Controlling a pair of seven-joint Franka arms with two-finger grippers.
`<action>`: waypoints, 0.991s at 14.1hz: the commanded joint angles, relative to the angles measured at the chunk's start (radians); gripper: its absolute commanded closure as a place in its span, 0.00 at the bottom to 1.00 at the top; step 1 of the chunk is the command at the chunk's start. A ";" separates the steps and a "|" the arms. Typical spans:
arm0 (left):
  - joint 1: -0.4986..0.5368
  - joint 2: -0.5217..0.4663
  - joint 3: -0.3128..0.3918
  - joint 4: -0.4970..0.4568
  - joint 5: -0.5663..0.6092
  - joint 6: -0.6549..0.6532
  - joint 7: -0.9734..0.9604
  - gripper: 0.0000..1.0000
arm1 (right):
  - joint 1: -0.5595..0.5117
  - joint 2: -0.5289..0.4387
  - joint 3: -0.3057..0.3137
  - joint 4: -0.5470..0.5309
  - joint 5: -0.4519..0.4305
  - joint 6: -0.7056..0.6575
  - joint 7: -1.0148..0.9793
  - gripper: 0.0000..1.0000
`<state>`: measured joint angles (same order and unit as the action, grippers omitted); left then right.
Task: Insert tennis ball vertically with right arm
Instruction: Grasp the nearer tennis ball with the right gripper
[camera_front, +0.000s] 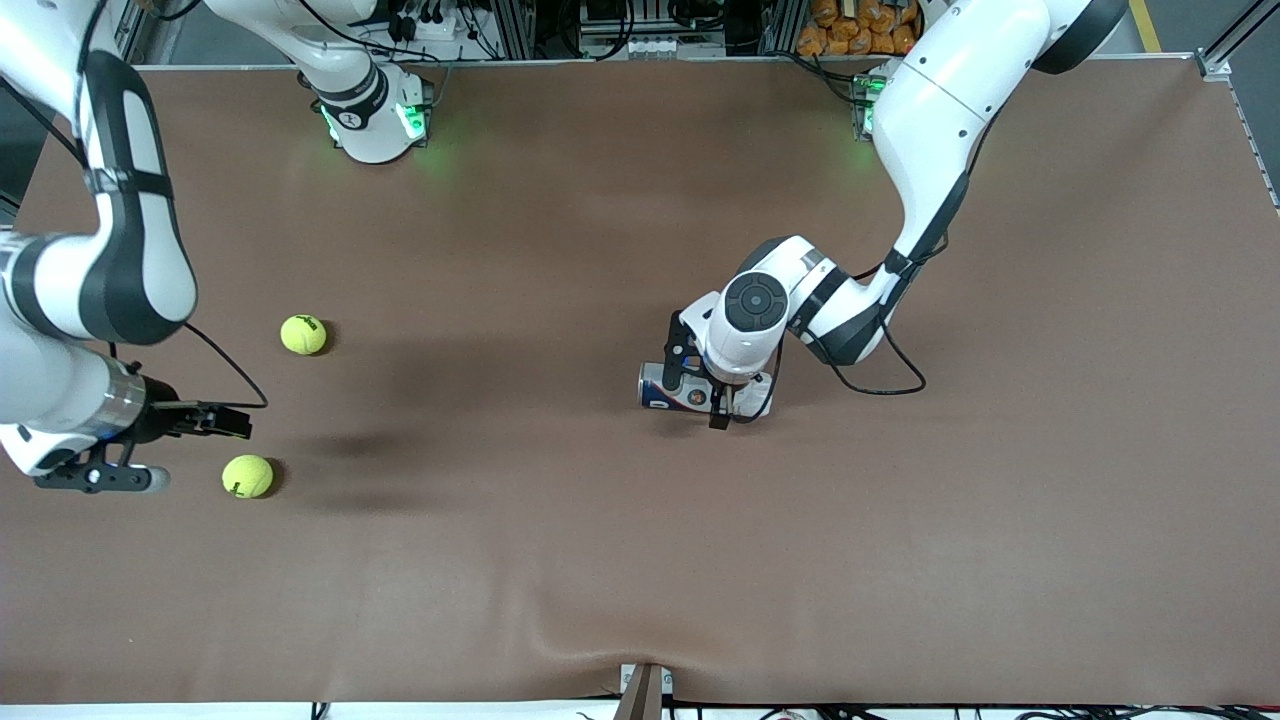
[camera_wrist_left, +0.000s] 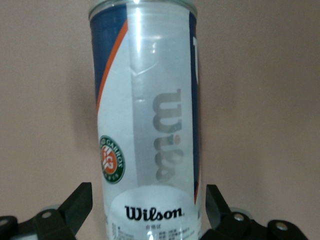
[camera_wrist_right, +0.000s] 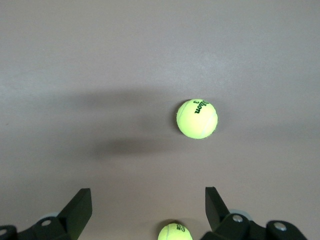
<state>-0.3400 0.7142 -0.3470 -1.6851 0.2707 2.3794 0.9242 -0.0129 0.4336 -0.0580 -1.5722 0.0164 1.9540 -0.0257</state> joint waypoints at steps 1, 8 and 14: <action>-0.005 -0.007 0.008 -0.031 0.021 0.055 -0.008 0.00 | -0.015 0.023 0.000 0.021 -0.003 0.009 -0.008 0.00; -0.011 -0.004 0.011 -0.041 0.085 0.061 -0.048 0.00 | -0.047 -0.042 0.000 -0.223 0.002 -0.103 -0.016 0.00; -0.017 -0.006 0.010 -0.041 0.097 0.061 -0.048 0.32 | -0.055 -0.144 0.000 -0.547 0.002 0.086 -0.017 0.00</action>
<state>-0.3494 0.7139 -0.3433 -1.7164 0.3329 2.4247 0.9008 -0.0619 0.3791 -0.0655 -1.9497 0.0165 1.9394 -0.0320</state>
